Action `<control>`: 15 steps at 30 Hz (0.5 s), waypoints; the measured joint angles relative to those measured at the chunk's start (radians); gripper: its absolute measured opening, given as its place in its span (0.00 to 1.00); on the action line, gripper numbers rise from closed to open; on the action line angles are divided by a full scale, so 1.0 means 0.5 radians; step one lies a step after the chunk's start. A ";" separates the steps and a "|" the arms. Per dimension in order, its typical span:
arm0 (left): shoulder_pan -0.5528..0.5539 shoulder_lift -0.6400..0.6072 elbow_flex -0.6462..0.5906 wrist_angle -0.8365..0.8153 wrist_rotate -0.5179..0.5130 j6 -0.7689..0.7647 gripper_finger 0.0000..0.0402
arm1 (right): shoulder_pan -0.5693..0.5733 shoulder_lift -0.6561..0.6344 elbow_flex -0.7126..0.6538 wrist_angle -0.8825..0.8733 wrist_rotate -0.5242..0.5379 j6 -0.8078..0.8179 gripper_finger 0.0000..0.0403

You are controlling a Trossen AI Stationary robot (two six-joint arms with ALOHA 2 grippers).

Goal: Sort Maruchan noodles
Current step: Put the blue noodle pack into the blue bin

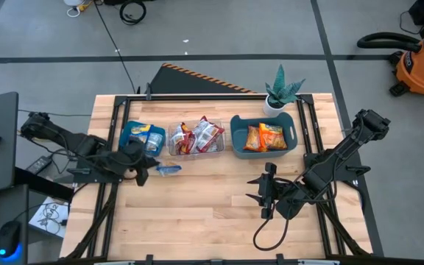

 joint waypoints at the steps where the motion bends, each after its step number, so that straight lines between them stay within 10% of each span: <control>1: 0.000 -0.032 0.000 -0.015 -0.044 0.001 0.00 | -0.002 0.001 0.000 0.001 0.000 -0.003 0.49; 15: 0.001 -0.245 0.001 -0.356 -0.704 -0.156 0.00 | -0.014 0.001 0.000 0.008 0.000 -0.019 0.49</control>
